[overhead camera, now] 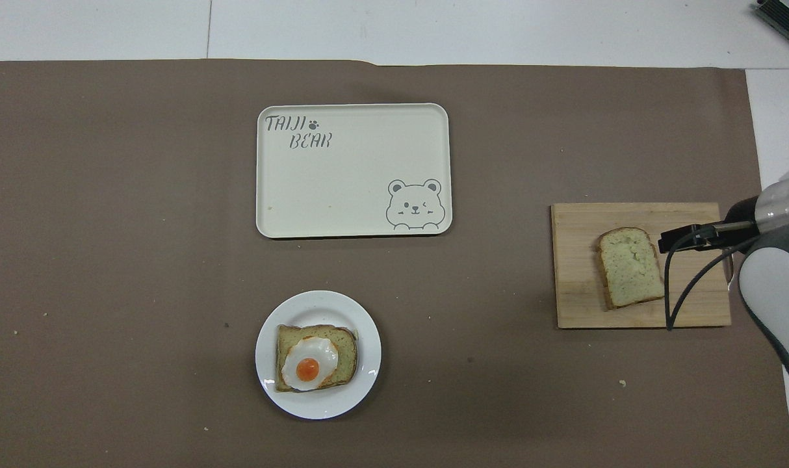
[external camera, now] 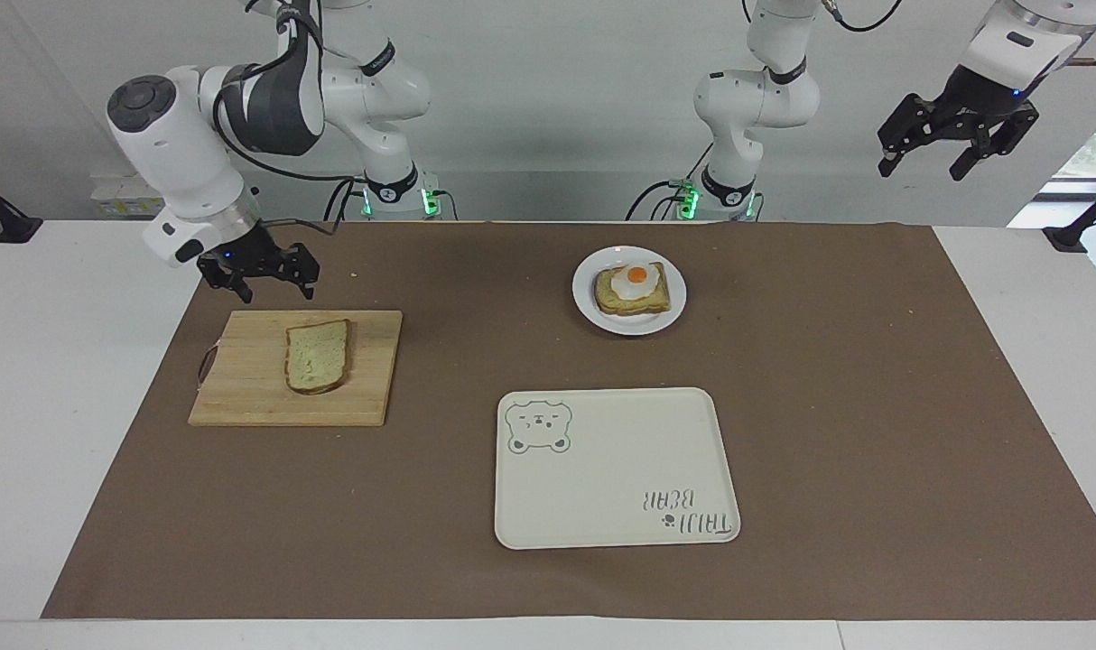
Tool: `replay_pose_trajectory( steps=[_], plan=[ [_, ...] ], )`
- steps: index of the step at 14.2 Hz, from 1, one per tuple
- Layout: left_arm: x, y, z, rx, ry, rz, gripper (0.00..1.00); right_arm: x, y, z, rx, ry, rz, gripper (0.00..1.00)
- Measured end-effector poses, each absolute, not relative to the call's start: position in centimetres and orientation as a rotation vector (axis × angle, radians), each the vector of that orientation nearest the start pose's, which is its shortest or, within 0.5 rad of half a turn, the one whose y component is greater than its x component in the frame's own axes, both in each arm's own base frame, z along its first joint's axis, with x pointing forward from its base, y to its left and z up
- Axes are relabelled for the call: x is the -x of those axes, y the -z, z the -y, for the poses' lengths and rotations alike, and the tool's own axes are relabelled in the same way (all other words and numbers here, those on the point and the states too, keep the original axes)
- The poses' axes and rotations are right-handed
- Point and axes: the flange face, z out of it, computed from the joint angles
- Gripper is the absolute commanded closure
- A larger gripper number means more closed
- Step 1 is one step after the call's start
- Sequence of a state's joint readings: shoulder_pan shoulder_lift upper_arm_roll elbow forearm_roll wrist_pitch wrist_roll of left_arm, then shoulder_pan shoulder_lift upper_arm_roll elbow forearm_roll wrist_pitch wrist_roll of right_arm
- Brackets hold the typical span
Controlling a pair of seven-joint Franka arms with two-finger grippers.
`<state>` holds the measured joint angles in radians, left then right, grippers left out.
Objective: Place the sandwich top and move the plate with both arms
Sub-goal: 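Reach the right gripper to the bread slice on the cutting board and grasp it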
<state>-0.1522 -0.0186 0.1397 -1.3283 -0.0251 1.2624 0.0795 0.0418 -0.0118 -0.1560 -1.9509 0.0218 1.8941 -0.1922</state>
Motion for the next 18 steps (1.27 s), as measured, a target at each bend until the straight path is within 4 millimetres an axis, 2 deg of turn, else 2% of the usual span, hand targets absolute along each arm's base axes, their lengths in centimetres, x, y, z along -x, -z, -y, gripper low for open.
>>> replay_pose_trajectory(
  steps=[3, 6, 10, 18],
  plan=[
    [-50.9, -71.8, 0.9, 3.165, -0.074, -0.157, 0.00, -55.3, -44.4, 7.9, 3.098, -0.065, 0.204, 0.00],
    [-50.9, -71.8, 0.9, 3.165, -0.074, -0.157, 0.00, -55.5, -41.9, 8.4, 3.054, -0.091, 0.234, 0.00],
    [-50.9, -71.8, 0.9, 3.165, -0.074, -0.157, 0.00, -55.8, -37.4, 9.7, 3.022, -0.105, 0.299, 0.00],
    [-50.9, -71.8, 0.9, 3.165, -0.074, -0.157, 0.00, -55.1, -32.8, 10.7, 2.978, -0.116, 0.260, 0.00]
  ],
)
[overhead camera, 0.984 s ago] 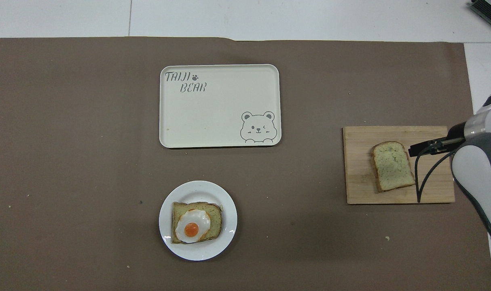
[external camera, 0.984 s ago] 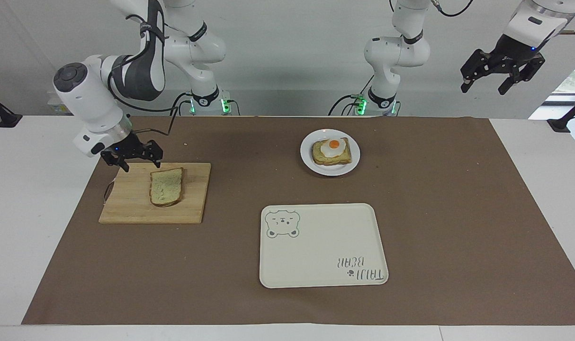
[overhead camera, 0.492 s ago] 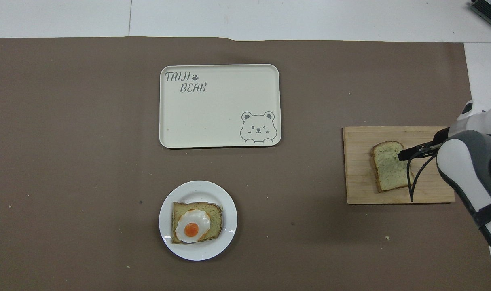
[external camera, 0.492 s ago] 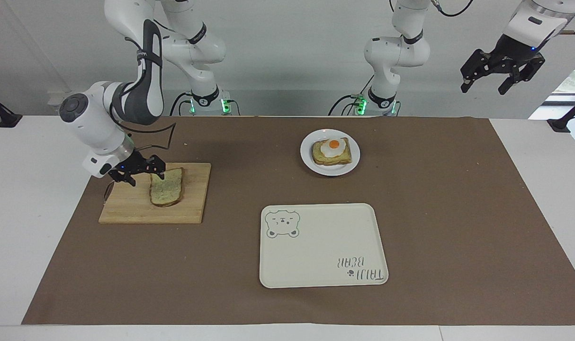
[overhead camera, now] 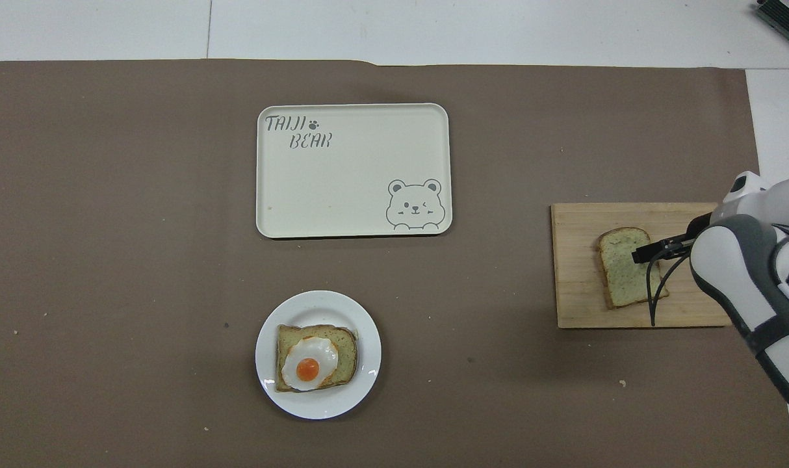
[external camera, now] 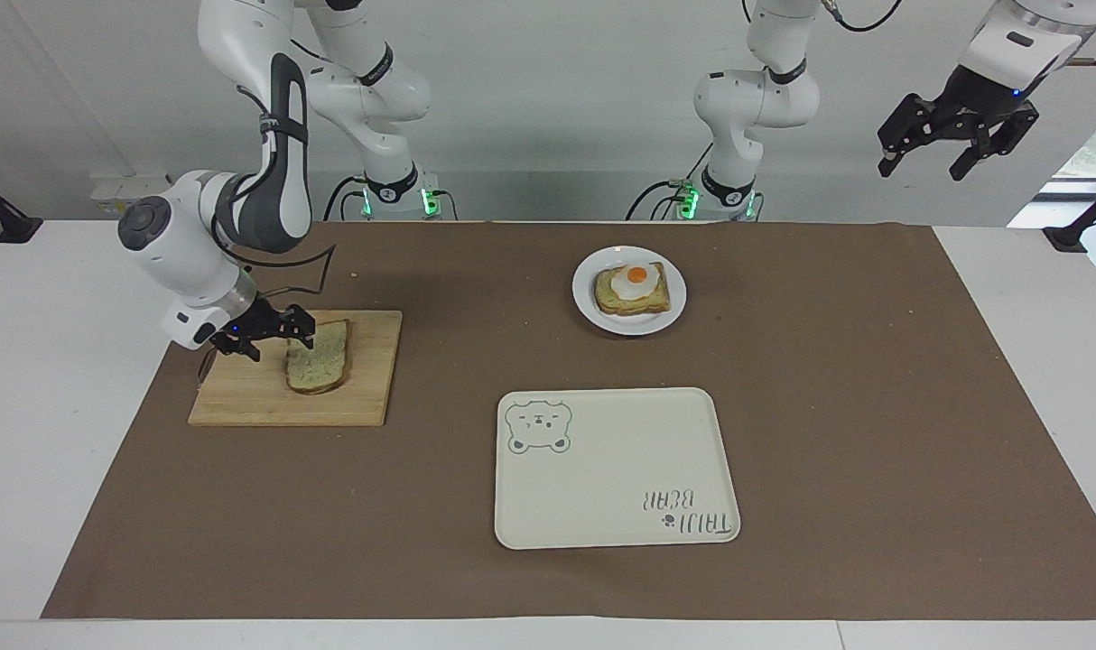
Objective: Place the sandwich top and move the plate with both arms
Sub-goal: 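Reach the right gripper to the bread slice on the cutting board and grasp it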
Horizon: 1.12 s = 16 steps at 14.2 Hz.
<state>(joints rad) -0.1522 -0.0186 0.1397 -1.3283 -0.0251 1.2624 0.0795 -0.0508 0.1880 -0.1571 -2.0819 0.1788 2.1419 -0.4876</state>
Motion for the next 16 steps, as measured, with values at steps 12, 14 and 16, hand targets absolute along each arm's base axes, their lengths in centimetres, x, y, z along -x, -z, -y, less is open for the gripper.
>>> replay_pose_trajectory(
  steps=[12, 14, 16],
  plan=[
    [-50.9, -71.8, 0.9, 3.165, -0.074, -0.157, 0.00, -54.6, -31.2, 11.9, 2.960, -0.142, 0.253, 1.00],
    [-50.9, -71.8, 0.9, 3.165, -0.074, -0.157, 0.00, -54.6, -31.3, 12.2, 2.966, -0.144, 0.191, 1.00],
    [-50.9, -71.8, 0.9, 3.165, -0.074, -0.157, 0.00, -54.6, -31.3, 12.2, 2.971, -0.146, 0.138, 1.00]
  ],
)
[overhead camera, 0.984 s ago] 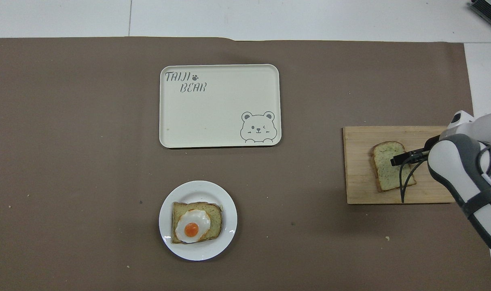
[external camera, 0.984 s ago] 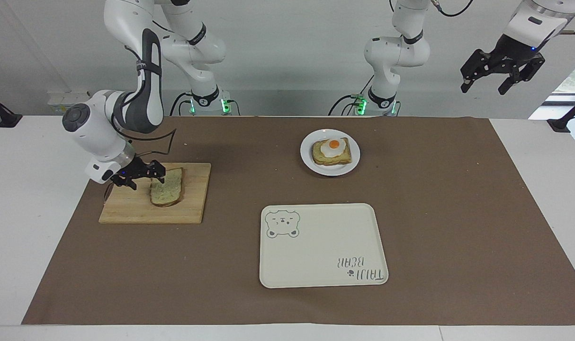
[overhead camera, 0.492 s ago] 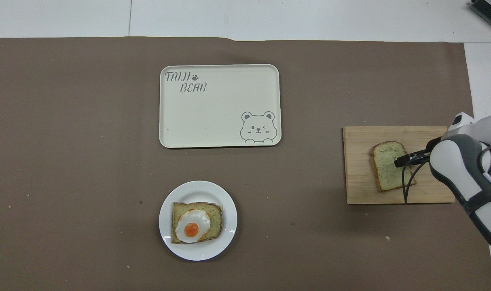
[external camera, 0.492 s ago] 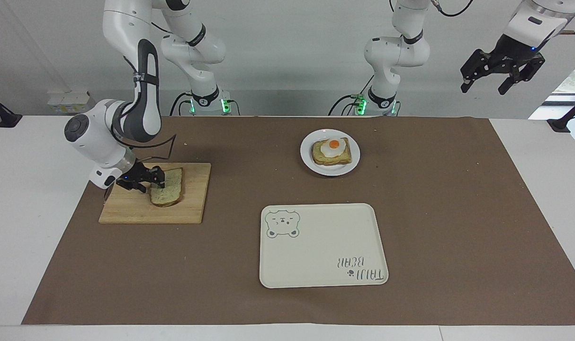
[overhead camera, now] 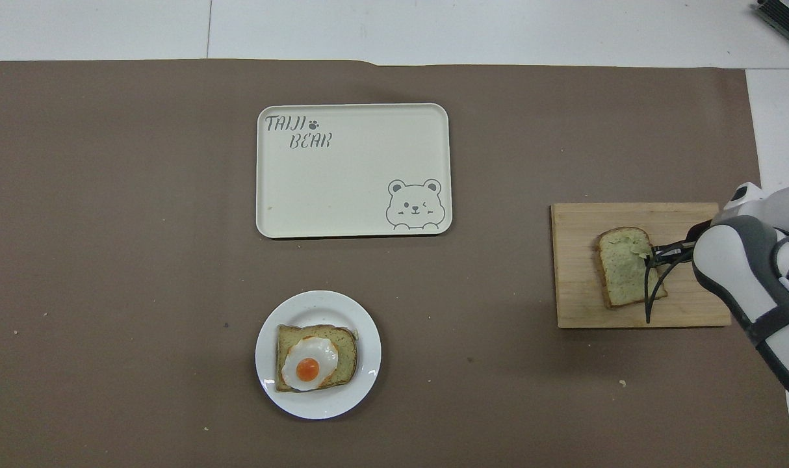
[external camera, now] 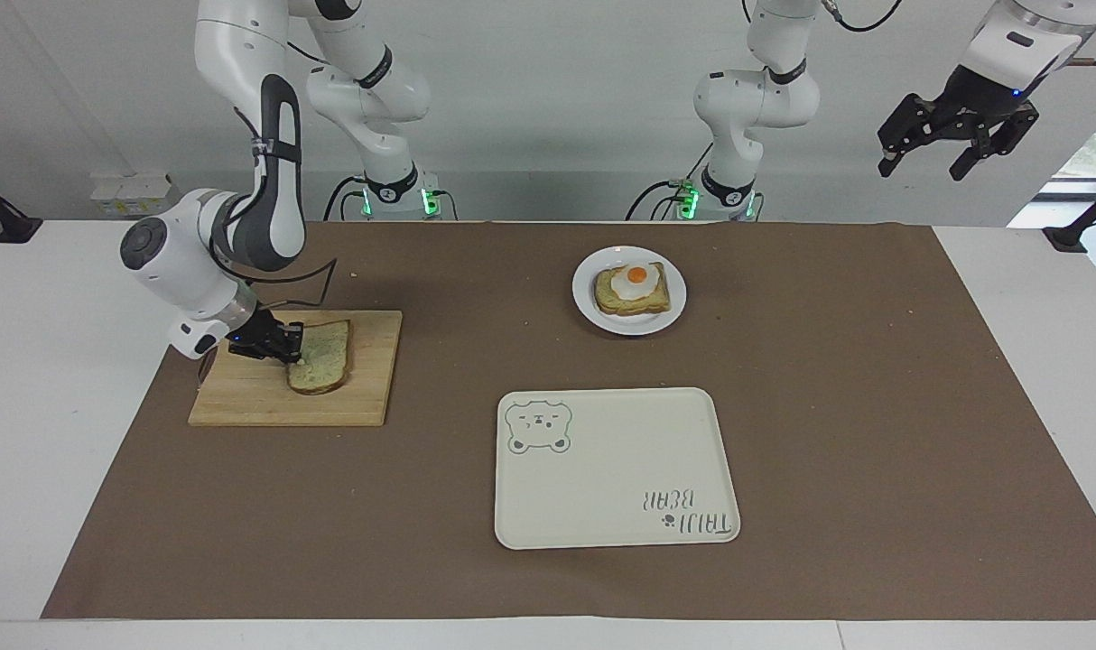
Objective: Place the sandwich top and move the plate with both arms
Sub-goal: 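Reach the right gripper to the bread slice on the cutting board and grasp it, then lift the bread slice with the right gripper and carry it toward the plate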
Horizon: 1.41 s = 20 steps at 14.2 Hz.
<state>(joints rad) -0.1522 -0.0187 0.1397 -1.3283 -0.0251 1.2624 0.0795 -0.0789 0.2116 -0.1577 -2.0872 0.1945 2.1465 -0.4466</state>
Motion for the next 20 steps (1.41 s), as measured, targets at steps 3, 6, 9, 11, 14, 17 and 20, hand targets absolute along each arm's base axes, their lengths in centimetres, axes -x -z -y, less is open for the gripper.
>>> replay_pose_trajectory(
  steps=[3, 6, 9, 11, 14, 17, 20],
  plan=[
    [-50.9, -71.8, 0.9, 3.165, -0.074, -0.157, 0.00, -54.9, -31.6, 12.2, 2.973, -0.137, 0.135, 1.00],
    [-50.9, -71.8, 0.9, 3.165, -0.074, -0.157, 0.00, -55.6, -32.8, 11.9, 2.969, -0.136, 0.153, 1.00],
    [-50.9, -71.8, 0.9, 3.165, -0.074, -0.157, 0.00, -56.5, -35.7, 11.1, 2.935, -0.199, 0.190, 1.00],
    [-50.9, -71.8, 0.9, 3.165, -0.074, -0.157, 0.00, -56.6, -37.7, 10.3, 2.904, -0.257, 0.221, 1.00],
    [-50.9, -71.8, 0.9, 3.165, -0.074, -0.157, 0.00, -56.0, -40.1, 6.8, 2.848, -0.350, 0.312, 1.00],
    [-50.9, -71.8, 0.9, 3.165, -0.074, -0.157, 0.00, -55.4, -41.1, 1.9, 2.782, -0.420, 0.341, 1.00],
    [-50.9, -71.8, 0.9, 3.165, -0.074, -0.157, 0.00, -55.1, -41.2, -1.6, 2.749, -0.465, 0.351, 1.00]
  ],
)
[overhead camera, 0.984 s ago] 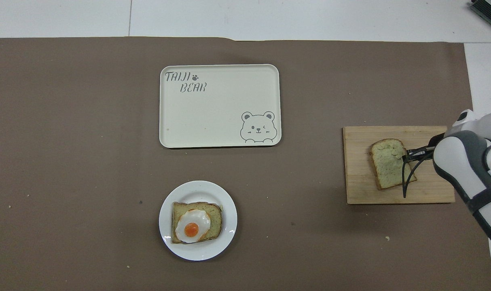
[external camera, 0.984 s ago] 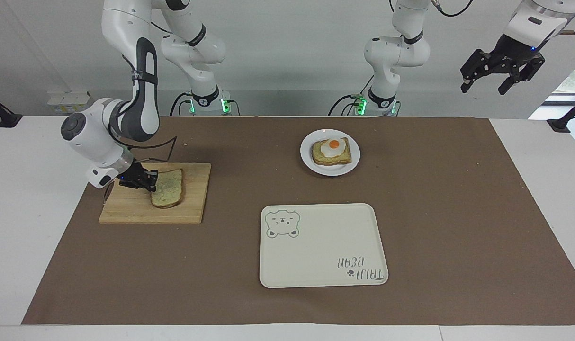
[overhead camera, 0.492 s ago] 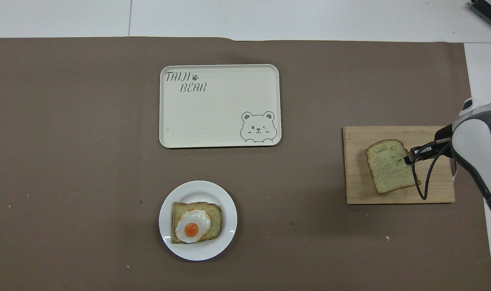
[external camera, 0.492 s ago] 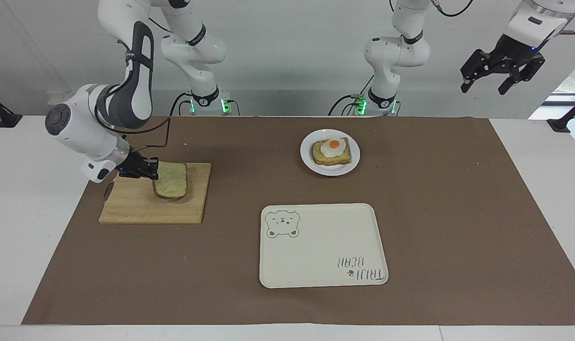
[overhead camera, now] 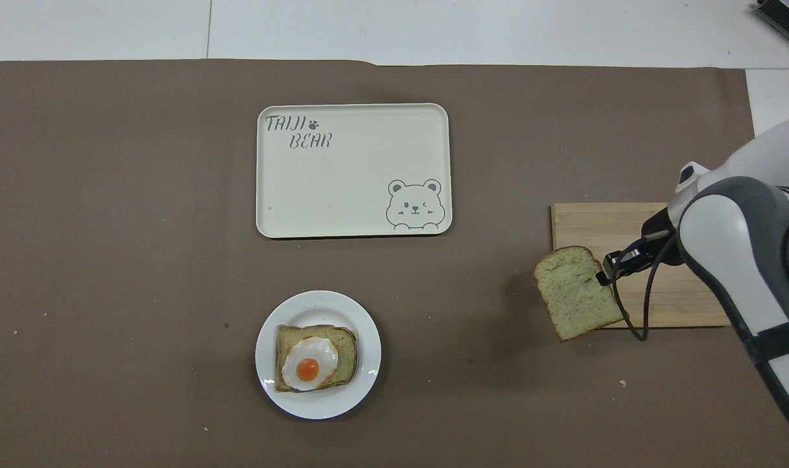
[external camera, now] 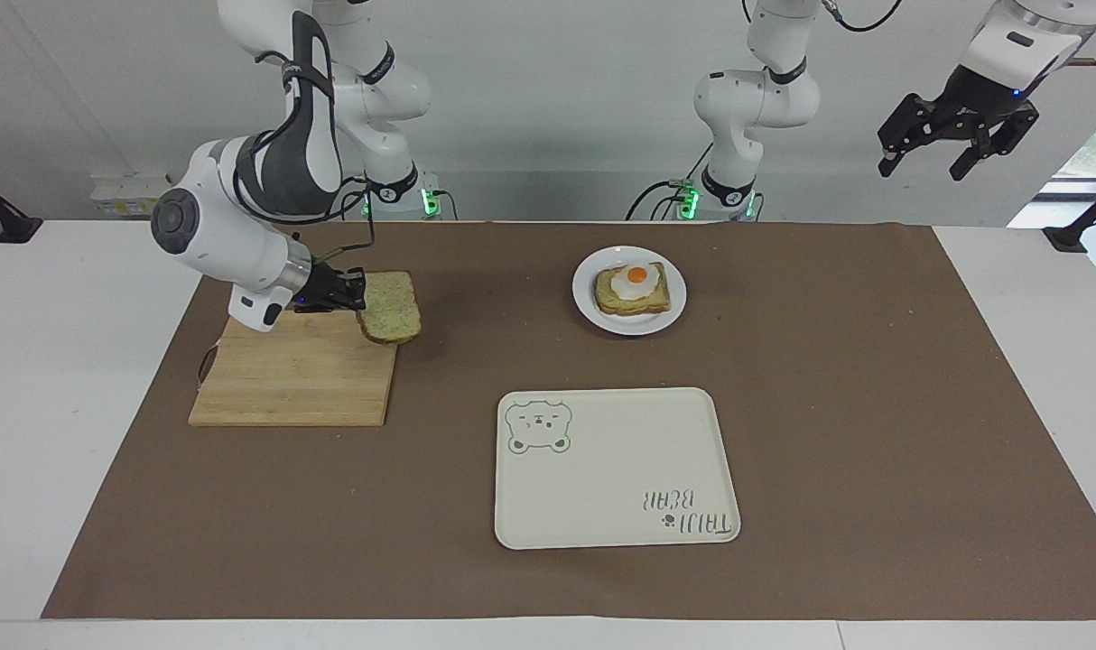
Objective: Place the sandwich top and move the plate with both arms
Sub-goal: 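Lift the bread slice with the right gripper and carry it toward the plate, then lower the bread onto the egg toast and open the right gripper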
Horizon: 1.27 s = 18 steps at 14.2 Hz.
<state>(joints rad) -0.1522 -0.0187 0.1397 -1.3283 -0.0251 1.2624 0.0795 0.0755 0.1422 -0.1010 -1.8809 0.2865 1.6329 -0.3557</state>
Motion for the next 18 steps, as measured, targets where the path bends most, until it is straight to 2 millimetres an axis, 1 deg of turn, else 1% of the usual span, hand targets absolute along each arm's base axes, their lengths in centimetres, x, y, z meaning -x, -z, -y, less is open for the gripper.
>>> replay_pose_trajectory(
  steps=[2, 4, 6, 8, 11, 14, 18],
  plan=[
    [-50.9, -71.8, 0.9, 3.165, -0.074, -0.157, 0.00, -54.9, -41.3, -5.3, 2.736, -0.488, 0.308, 1.00],
    [-50.9, -71.8, 0.9, 3.165, -0.074, -0.157, 0.00, -54.4, -41.5, -10.3, 2.738, -0.522, 0.237, 1.00],
    [-50.9, -71.8, 0.9, 3.165, -0.074, -0.157, 0.00, -53.8, -41.9, -15.4, 2.749, -0.509, 0.187, 1.00],
    [-50.9, -71.8, 0.9, 3.165, -0.074, -0.157, 0.00, -53.1, -42.3, -19.8, 2.749, -0.488, 0.118, 1.00],
    [-50.9, -71.8, 0.9, 3.165, -0.074, -0.157, 0.00, -51.7, -42.9, -24.8, 2.730, -0.482, 0.029, 1.00],
    [-50.9, -71.8, 0.9, 3.165, -0.074, -0.157, 0.00, -49.8, -43.0, -29.1, 2.722, -0.485, 0.015, 1.00],
    [-50.9, -71.8, 0.9, 3.165, -0.074, -0.157, 0.00, -46.0, -42.4, -36.0, 2.732, -0.453, -0.032, 1.00]
  ],
)
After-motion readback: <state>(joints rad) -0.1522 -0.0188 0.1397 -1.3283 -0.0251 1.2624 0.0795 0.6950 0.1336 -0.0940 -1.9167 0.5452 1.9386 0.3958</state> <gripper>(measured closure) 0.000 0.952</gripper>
